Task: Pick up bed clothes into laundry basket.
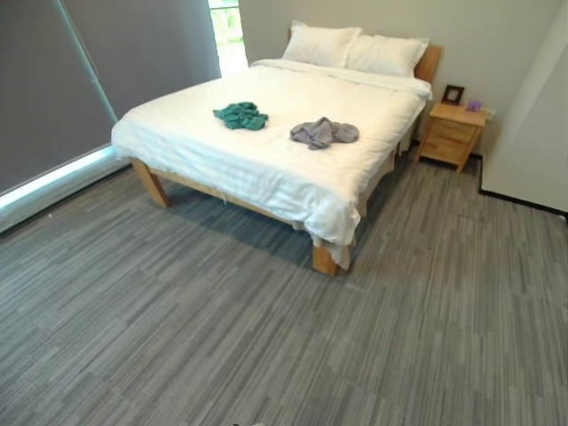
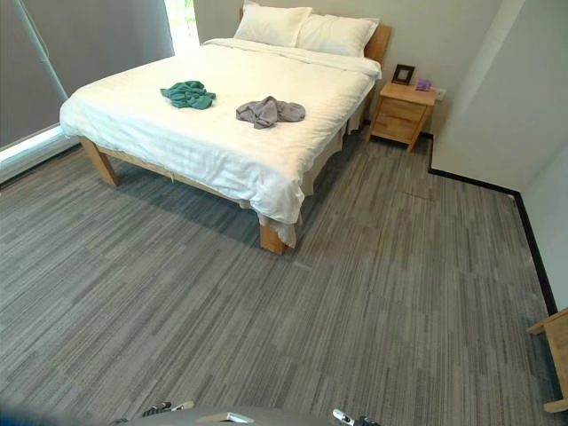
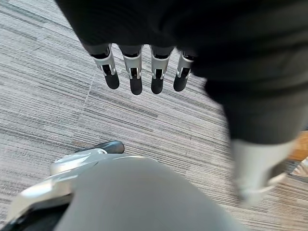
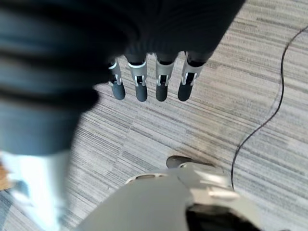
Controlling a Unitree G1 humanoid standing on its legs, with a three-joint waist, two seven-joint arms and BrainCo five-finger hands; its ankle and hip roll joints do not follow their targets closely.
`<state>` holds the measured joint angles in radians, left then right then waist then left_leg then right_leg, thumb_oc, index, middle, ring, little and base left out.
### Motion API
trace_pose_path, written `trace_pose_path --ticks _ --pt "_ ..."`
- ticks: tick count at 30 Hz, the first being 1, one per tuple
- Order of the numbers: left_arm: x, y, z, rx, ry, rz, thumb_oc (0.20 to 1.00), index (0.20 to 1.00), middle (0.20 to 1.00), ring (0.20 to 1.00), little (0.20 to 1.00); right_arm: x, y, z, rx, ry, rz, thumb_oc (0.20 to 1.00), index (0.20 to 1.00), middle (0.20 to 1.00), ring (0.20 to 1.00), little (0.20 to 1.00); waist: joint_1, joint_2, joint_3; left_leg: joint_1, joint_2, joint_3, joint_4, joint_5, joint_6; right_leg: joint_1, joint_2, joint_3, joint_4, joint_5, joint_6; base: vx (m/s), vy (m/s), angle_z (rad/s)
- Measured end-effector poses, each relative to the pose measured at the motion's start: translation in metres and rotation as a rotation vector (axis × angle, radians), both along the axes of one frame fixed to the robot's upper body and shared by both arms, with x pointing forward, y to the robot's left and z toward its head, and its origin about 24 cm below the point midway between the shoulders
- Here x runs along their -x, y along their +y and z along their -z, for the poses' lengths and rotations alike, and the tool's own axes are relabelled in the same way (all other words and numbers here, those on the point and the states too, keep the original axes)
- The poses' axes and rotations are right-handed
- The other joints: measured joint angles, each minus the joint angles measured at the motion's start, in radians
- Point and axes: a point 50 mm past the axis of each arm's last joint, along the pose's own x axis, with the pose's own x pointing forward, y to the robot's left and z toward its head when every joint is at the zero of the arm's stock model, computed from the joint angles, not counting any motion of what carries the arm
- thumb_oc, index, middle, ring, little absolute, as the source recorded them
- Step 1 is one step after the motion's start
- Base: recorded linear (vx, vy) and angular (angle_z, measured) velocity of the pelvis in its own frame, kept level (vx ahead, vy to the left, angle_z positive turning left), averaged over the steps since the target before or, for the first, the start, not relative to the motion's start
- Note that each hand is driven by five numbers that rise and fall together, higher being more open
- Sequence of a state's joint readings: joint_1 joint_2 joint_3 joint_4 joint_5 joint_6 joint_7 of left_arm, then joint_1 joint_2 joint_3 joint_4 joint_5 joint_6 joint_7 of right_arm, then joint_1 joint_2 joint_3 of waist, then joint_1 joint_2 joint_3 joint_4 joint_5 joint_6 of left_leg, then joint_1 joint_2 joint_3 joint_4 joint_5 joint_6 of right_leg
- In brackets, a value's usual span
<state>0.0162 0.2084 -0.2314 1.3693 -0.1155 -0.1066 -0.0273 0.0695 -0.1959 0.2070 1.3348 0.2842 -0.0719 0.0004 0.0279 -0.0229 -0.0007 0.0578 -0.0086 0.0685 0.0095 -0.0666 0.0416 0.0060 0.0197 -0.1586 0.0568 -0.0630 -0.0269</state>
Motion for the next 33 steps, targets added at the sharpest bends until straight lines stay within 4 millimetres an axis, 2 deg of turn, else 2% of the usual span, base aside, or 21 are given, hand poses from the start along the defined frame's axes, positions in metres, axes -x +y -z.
trace_pose_path --ticks 4,6,7,8,10,11,13,14,15,16,18,21,24,25,27,31,33 --pt "0.002 -0.003 0.001 0.014 0.011 -0.003 1.0 1.0 1.0 1.0 1.0 0.001 -0.002 0.0 0.0 0.013 0.004 1.0 1.0 1.0 1.0 1.0 0.0 0.013 0.01 0.013 0.0 -0.001 -0.013 0.0 0.0 0.034 0.006 0.001 -0.059 0.026 0.003 0.03 0.013 0.0" --pt "-0.002 -0.003 0.0 0.022 -0.006 -0.027 1.0 1.0 1.0 1.0 1.0 -0.004 -0.006 -0.001 -0.004 -0.021 0.078 1.0 1.0 1.0 1.0 1.0 -0.002 0.016 0.013 0.027 0.001 -0.001 -0.027 0.0 0.0 0.049 0.009 0.004 -0.078 0.031 0.003 0.02 0.017 0.0" --pt "-0.011 -0.002 -0.001 0.033 -0.041 -0.069 1.0 1.0 1.0 1.0 1.0 -0.014 -0.009 -0.004 -0.006 -0.064 0.118 1.0 1.0 1.0 1.0 1.0 -0.004 0.017 0.017 0.032 0.0 0.0 -0.028 0.0 0.0 0.054 0.009 0.006 -0.081 0.032 0.005 0.0 0.03 -0.05" --pt "-0.036 -0.002 -0.008 0.057 -0.137 -0.113 1.0 1.0 1.0 1.0 1.0 -0.04 -0.017 -0.012 -0.01 -0.187 0.165 1.0 1.0 1.0 1.0 1.0 -0.006 0.02 0.026 0.031 0.001 0.001 -0.037 0.001 -0.001 0.052 0.011 0.007 -0.089 0.038 0.013 -0.02 0.011 -0.05" --pt "-0.06 -0.004 -0.018 0.077 -0.265 -0.107 1.0 1.0 1.0 1.0 1.0 -0.059 -0.021 -0.02 -0.023 -0.296 0.216 1.0 1.0 1.0 1.0 1.0 -0.012 0.022 0.034 0.031 0.001 0.002 -0.041 0.003 -0.002 0.052 0.01 0.008 -0.091 0.041 0.014 -0.01 0.006 -0.02" --pt "-0.086 -0.006 -0.03 0.105 -0.377 -0.108 1.0 1.0 1.0 1.0 1.0 -0.081 -0.023 -0.03 -0.044 -0.395 0.233 1.0 1.0 1.0 1.0 1.0 -0.012 0.022 0.031 0.033 0.0 0.003 -0.042 0.003 -0.002 0.053 0.009 0.009 -0.091 0.041 0.014 0.0 0.0 0.0" --pt "-0.11 -0.007 -0.048 0.137 -0.494 -0.094 1.0 1.0 1.0 1.0 1.0 -0.108 -0.023 -0.047 -0.079 -0.52 0.215 1.0 1.0 1.0 1.0 1.0 -0.016 0.025 0.036 0.032 -0.002 0.003 -0.044 0.003 -0.001 0.051 0.009 0.011 -0.092 0.043 0.016 0.0 0.0 0.0" --pt "-0.131 -0.008 -0.07 0.152 -0.602 -0.058 1.0 1.0 1.0 1.0 1.0 -0.131 -0.022 -0.068 -0.098 -0.632 0.175 1.0 1.0 1.0 1.0 1.0 -0.023 0.027 0.047 0.03 -0.002 0.002 -0.044 0.005 0.002 0.055 0.008 0.009 -0.104 0.054 0.011 0.0 0.0 0.0" --pt "-0.161 -0.01 -0.119 0.215 -0.844 -0.008 1.0 1.0 1.0 1.0 1.0 -0.16 -0.021 -0.108 -0.129 -0.855 0.11 1.0 1.0 1.0 1.0 1.0 -0.024 0.028 0.056 0.031 -0.005 0.002 -0.062 0.022 0.005 0.064 0.008 0.009 -0.126 0.079 0.012 0.0 0.0 0.0" --pt "-0.17 -0.011 -0.149 0.265 -0.976 0.002 1.0 1.0 1.0 1.0 1.0 -0.17 -0.019 -0.133 -0.151 -0.977 0.084 1.0 1.0 1.0 1.0 1.0 -0.024 0.029 0.056 0.037 -0.007 0.001 -0.074 0.027 0.004 0.075 0.009 0.008 -0.147 0.087 0.014 0.0 0.0 0.0" --pt "-0.182 -0.008 -0.175 0.303 -1.119 -0.026 1.0 1.0 1.0 1.0 1.0 -0.182 -0.02 -0.155 -0.161 -1.1 0.076 1.0 1.0 1.0 1.0 1.0 -0.026 0.03 0.051 0.056 -0.008 0.001 -0.077 0.028 0.003 0.095 0.008 0.011 -0.155 0.089 0.017 0.01 0.011 -0.02" --pt "-0.179 -0.003 -0.183 0.303 -1.15 -0.09 1.0 1.0 1.0 1.0 1.0 -0.184 -0.013 -0.167 -0.202 -1.157 0.09 1.0 1.0 1.0 1.0 1.0 -0.026 0.036 0.048 0.067 -0.01 0.001 -0.089 0.027 0.003 0.1 0.008 0.016 -0.157 0.083 0.025 0.01 0.007 -0.03" --pt "-0.175 -0.006 -0.175 0.299 -1.122 -0.132 1.0 1.0 1.0 1.0 1.0 -0.18 -0.003 -0.159 -0.245 -1.137 0.138 1.0 1.0 1.0 1.0 1.0 -0.024 0.034 0.055 0.067 -0.01 0.001 -0.097 0.028 0.003 0.092 0.008 0.018 -0.159 0.082 0.026 0.01 0.009 -0.01" --pt "-0.168 -0.006 -0.173 0.297 -1.124 -0.17 1.0 1.0 1.0 1.0 1.0 -0.172 0.011 -0.161 -0.323 -1.153 0.184 1.0 1.0 1.0 1.0 1.0 -0.023 0.03 0.058 0.065 -0.01 0.002 -0.1 0.027 0.003 0.088 0.008 0.019 -0.161 0.08 0.03 0.02 0.025 -0.05" --pt "-0.164 -0.005 -0.17 0.294 -1.125 -0.22 1.0 1.0 1.0 1.0 1.0 -0.165 0.021 -0.158 -0.365 -1.133 0.135 1.0 1.0 1.0 1.0 1.0 -0.023 0.026 0.067 0.064 -0.011 0.002 -0.101 0.027 0.003 0.086 0.007 0.021 -0.161 0.08 0.03 0.02 0.037 -0.03" --pt "-0.16 0.002 -0.169 0.271 -1.132 -0.286 1.0 1.0 1.0 1.0 1.0 -0.164 0.012 -0.158 -0.296 -1.125 0.081 1.0 1.0 1.0 1.0 1.0 -0.02 0.02 0.07 0.051 -0.014 0.001 -0.101 0.027 0.003 0.073 0.002 0.02 -0.161 0.078 0.034 0.02 0.038 0.0" --pt "-0.157 0.016 -0.171 0.207 -1.146 -0.306 1.0 1.0 1.0 1.0 1.0 -0.166 0.005 -0.165 -0.219 -1.145 0.016 1.0 1.0 1.0 1.0 1.0 -0.011 0.02 0.071 0.034 -0.017 0.002 -0.1 0.029 0.005 0.058 0.0 0.021 -0.157 0.087 0.035 0.03 0.079 -0.03"
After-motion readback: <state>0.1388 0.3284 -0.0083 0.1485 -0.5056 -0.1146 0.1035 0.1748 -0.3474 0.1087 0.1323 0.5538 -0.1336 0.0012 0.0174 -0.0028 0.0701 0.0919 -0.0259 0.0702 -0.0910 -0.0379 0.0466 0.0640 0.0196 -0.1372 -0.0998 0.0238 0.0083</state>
